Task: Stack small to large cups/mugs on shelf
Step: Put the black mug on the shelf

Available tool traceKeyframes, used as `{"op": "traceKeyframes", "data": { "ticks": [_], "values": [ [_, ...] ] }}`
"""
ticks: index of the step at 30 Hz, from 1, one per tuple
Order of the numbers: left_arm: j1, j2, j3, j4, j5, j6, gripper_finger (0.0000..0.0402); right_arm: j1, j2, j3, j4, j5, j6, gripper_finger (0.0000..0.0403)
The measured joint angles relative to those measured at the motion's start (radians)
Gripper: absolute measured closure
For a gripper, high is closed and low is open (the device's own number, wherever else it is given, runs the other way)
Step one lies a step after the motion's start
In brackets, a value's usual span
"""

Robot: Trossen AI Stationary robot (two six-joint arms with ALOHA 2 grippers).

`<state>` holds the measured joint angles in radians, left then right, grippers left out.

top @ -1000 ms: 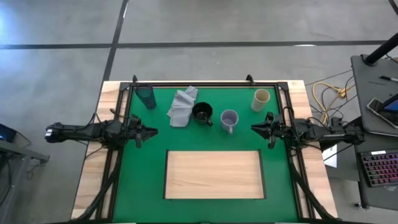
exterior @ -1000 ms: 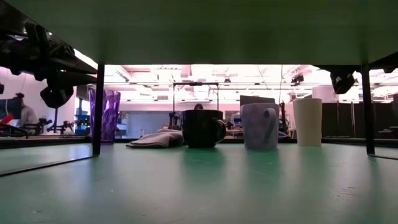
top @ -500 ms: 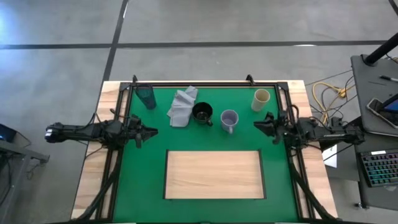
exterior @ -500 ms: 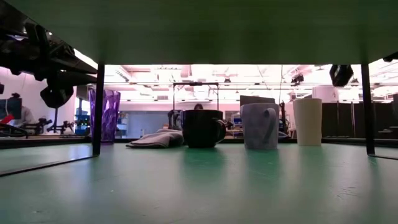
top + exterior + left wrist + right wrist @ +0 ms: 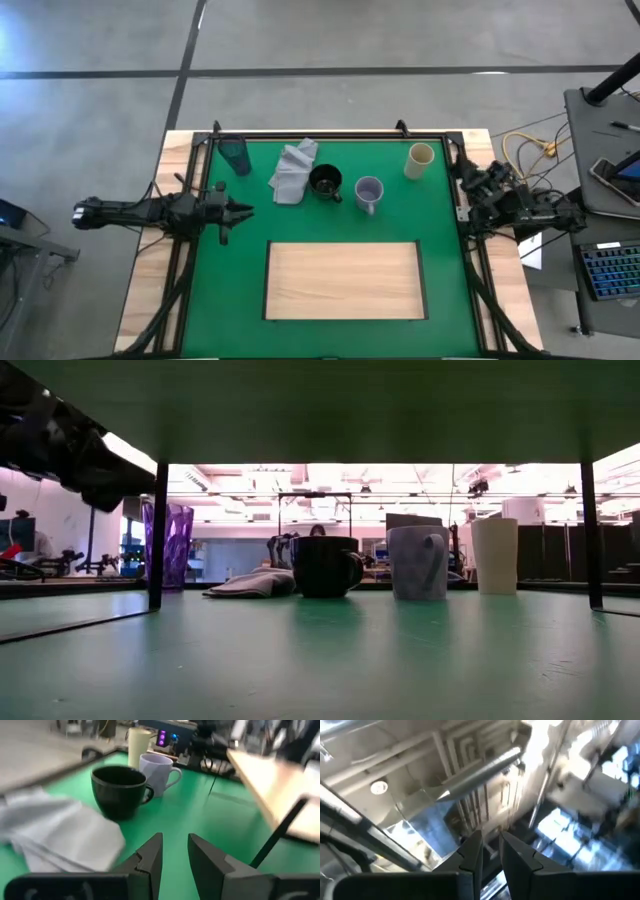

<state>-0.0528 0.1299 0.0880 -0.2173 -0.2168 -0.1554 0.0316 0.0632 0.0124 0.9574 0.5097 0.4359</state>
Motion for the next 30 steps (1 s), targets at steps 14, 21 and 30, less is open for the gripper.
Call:
{"op": "traceKeyframes", "data": {
  "ticks": [14, 21, 30],
  "values": [
    [0.000, 0.006, -0.046, 0.449, 0.024, -0.490, 0.0324, -0.001, 0.523, 0.280, 0.042, -0.226, 0.083, 0.0344],
    [0.000, 0.007, -0.052, 0.732, -0.089, -0.637, 0.0324, -0.100, 0.895, 0.713, -0.460, -0.185, 0.039, 0.0344],
    [0.000, 0.007, -0.050, 0.750, -0.125, -0.593, 0.0324, -0.404, 1.388, 1.407, -1.619, -0.454, 0.077, 0.0344]
  ]
}}
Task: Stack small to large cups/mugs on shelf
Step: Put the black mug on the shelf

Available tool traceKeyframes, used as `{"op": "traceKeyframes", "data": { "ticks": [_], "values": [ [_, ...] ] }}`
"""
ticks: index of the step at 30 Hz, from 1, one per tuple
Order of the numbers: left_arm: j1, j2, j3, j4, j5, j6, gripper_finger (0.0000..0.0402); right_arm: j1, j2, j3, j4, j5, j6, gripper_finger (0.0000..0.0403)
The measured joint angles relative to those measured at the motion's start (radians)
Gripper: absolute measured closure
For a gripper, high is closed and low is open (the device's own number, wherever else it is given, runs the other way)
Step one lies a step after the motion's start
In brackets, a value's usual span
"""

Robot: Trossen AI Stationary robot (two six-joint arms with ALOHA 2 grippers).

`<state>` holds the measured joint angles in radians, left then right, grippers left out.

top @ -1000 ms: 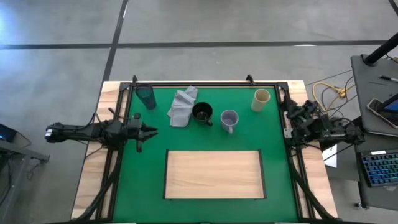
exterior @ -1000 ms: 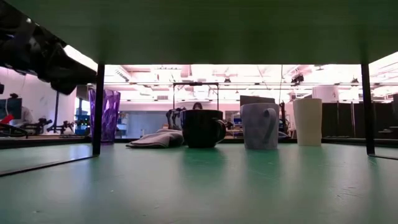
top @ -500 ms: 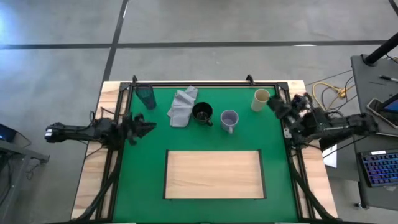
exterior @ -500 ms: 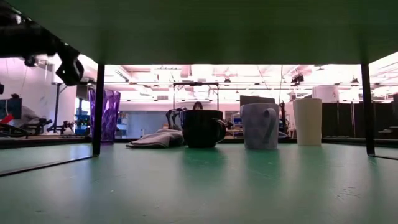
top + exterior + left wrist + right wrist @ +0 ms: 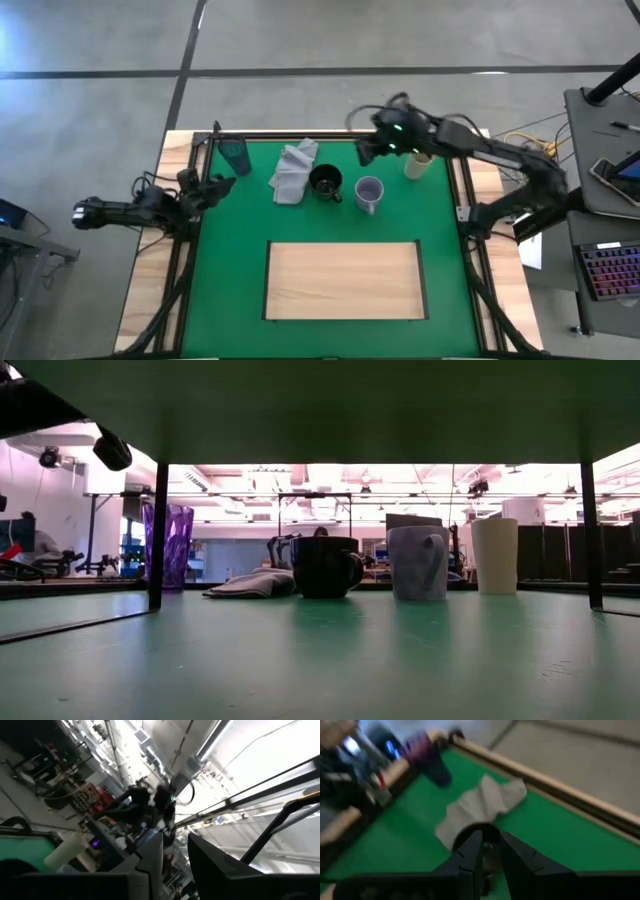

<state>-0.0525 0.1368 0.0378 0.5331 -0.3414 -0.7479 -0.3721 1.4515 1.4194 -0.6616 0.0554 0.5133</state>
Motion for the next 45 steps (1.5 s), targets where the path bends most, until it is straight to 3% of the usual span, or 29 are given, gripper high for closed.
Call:
{"op": "traceKeyframes", "data": {
  "ticks": [11, 20, 24, 33, 45],
  "values": [
    [0.000, 0.000, 0.001, -0.117, 0.026, 0.113, 0.0324, -0.035, 0.471, 0.538, -0.487, -0.031, -0.249, 0.0344],
    [0.000, 0.000, 0.001, -0.259, 0.096, 0.128, 0.0324, -0.034, 0.701, 0.754, -0.680, -0.115, -0.225, 0.0343],
    [0.000, 0.000, 0.001, -0.293, 0.096, 0.127, 0.0324, -0.029, 0.725, 0.772, -0.682, -0.151, -0.206, 0.0317],
    [0.000, 0.000, -0.003, -0.319, 0.096, 0.136, 0.0324, -0.028, 0.733, 0.699, -0.619, -0.125, -0.175, 0.0239],
    [0.000, 0.000, -0.003, -0.320, 0.095, 0.133, 0.0324, -0.038, 0.733, 0.585, -0.500, -0.063, -0.166, 0.0231]
  ]
}}
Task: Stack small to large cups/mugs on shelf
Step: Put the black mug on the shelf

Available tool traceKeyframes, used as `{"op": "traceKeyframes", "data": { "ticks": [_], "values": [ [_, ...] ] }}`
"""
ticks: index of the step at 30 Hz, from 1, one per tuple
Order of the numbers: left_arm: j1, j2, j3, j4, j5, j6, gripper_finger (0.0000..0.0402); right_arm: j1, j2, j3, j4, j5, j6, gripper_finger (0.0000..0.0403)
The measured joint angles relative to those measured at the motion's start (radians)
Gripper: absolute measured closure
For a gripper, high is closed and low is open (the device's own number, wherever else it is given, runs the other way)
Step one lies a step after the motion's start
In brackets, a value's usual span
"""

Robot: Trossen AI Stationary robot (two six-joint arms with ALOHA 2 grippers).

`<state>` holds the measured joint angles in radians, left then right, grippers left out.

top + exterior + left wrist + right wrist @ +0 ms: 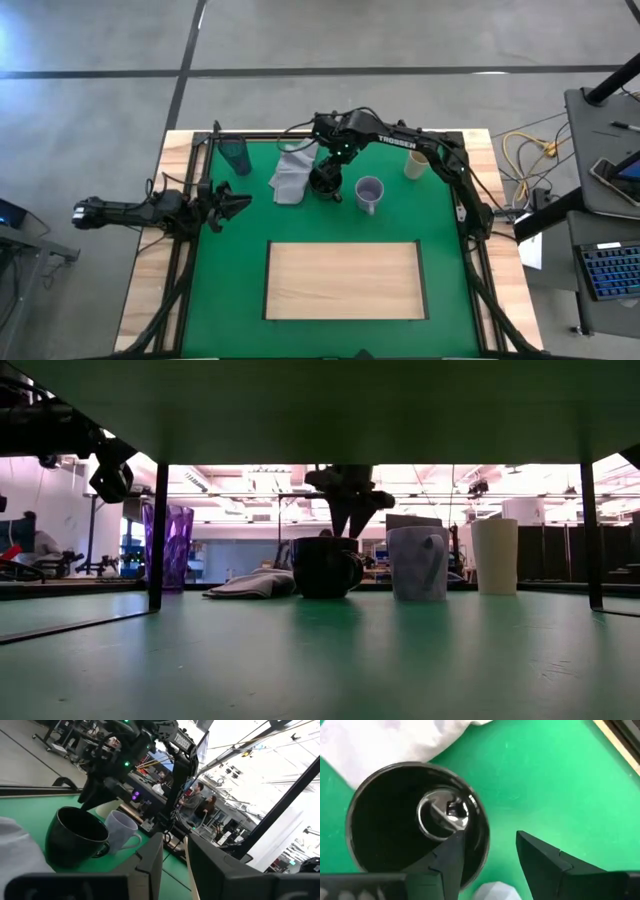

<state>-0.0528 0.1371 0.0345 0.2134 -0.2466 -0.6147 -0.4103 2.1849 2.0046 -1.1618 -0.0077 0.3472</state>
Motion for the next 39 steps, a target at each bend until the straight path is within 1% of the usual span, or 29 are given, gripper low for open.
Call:
{"op": "traceKeyframes", "data": {
  "ticks": [7, 11, 13, 17, 23, 25, 26, 29, 31, 36, 39],
  "values": [
    [0.000, 0.000, 0.000, 0.000, -0.001, -0.001, 0.0324, 0.000, 0.000, -0.088, 0.085, -0.050, 0.030, 0.0231],
    [0.000, 0.000, 0.000, 0.000, -0.002, -0.003, 0.0324, -0.003, 0.000, -0.107, 0.102, -0.046, 0.053, 0.0233],
    [0.000, 0.000, 0.000, 0.001, -0.003, -0.003, 0.0324, -0.003, -0.001, -0.107, 0.103, -0.043, 0.053, 0.0241],
    [0.000, 0.000, 0.000, 0.001, -0.016, -0.006, 0.0324, -0.002, -0.001, -0.096, 0.096, -0.011, 0.045, 0.0287],
    [0.000, 0.000, 0.000, 0.003, -0.017, -0.007, 0.0324, -0.003, -0.002, -0.114, 0.096, -0.012, 0.048, 0.0366],
    [0.000, 0.000, 0.000, 0.003, -0.017, -0.007, 0.0324, -0.003, -0.002, -0.111, 0.099, -0.015, 0.045, 0.0383],
    [0.000, 0.000, 0.000, 0.003, -0.017, -0.007, 0.0324, -0.003, -0.002, -0.106, 0.091, -0.017, 0.045, 0.0385],
    [0.000, 0.000, 0.000, 0.004, -0.017, -0.006, 0.0324, -0.003, -0.002, -0.061, 0.044, -0.010, 0.045, 0.0386],
    [0.000, 0.000, 0.000, 0.005, -0.020, -0.006, 0.0324, -0.002, -0.004, -0.005, -0.011, -0.012, 0.046, 0.0386],
    [0.000, -0.002, 0.000, 0.007, -0.043, -0.001, 0.0324, 0.032, -0.026, 0.197, -0.205, 0.019, 0.085, 0.0388],
    [0.000, -0.002, 0.002, 0.010, -0.072, 0.034, 0.0324, 0.066, -0.028, 0.321, -0.302, 0.008, 0.155, 0.0388]
  ]
}}
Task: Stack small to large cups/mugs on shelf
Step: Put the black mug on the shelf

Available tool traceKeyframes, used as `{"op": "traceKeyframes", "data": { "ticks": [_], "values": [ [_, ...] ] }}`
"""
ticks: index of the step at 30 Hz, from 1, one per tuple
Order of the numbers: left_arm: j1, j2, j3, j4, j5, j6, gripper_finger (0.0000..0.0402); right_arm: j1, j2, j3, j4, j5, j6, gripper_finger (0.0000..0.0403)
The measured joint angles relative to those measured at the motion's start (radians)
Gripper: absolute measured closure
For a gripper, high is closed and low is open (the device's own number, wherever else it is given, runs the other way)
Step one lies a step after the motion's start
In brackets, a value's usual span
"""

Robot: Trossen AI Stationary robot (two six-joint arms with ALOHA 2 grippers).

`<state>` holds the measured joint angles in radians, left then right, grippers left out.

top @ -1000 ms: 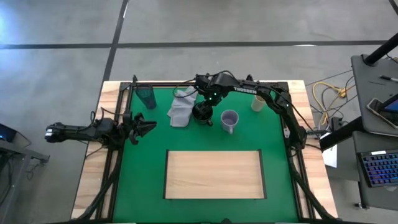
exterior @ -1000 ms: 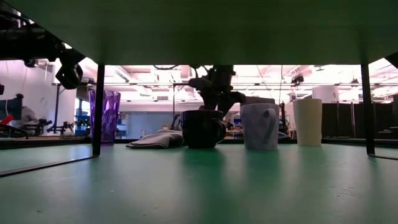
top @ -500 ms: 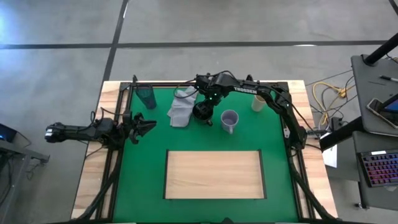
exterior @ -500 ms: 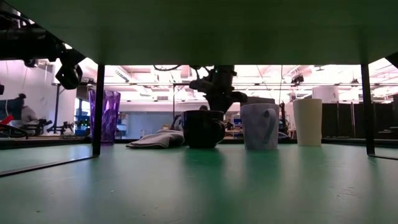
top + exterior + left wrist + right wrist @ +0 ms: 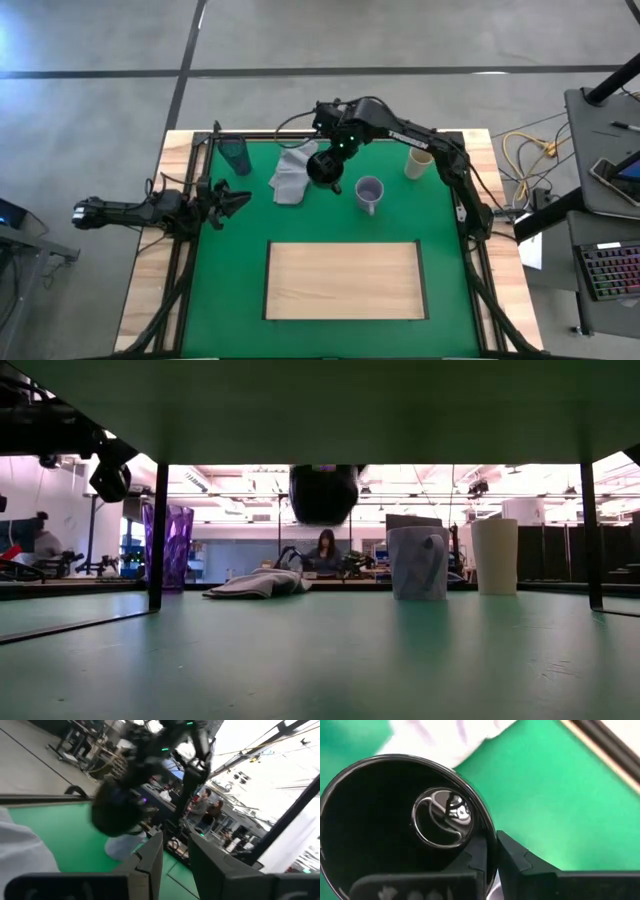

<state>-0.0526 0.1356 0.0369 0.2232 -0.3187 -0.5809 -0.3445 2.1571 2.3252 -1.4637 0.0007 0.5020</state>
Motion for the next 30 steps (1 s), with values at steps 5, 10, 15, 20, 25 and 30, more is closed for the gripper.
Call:
{"op": "traceKeyframes", "data": {
  "ticks": [5, 10, 15, 20, 25, 30],
  "values": [
    [0.000, 0.000, 0.001, 0.000, -0.035, 0.019, 0.0324, 0.075, -0.094, -0.016, -0.059, -0.030, 0.170, 0.0389],
    [0.000, 0.001, 0.001, -0.003, -0.037, 0.020, 0.0324, 0.192, -0.223, -0.022, -0.075, -0.019, 0.368, 0.0389],
    [0.000, 0.001, 0.000, -0.021, -0.039, 0.022, 0.0324, 0.341, -0.357, -0.055, -0.110, 0.052, 0.635, 0.0389],
    [0.000, 0.006, -0.002, -0.031, -0.058, 0.022, 0.0324, 0.509, -0.465, -0.174, -0.116, 0.118, 0.927, 0.0390],
    [0.000, 0.006, -0.002, -0.031, -0.060, 0.082, 0.0324, 0.652, -0.504, -0.300, -0.113, 0.122, 1.142, 0.0390],
    [0.000, 0.006, -0.002, -0.022, -0.060, 0.090, 0.0324, 0.754, -0.515, -0.354, -0.106, 0.091, 1.272, 0.0390]
  ]
}}
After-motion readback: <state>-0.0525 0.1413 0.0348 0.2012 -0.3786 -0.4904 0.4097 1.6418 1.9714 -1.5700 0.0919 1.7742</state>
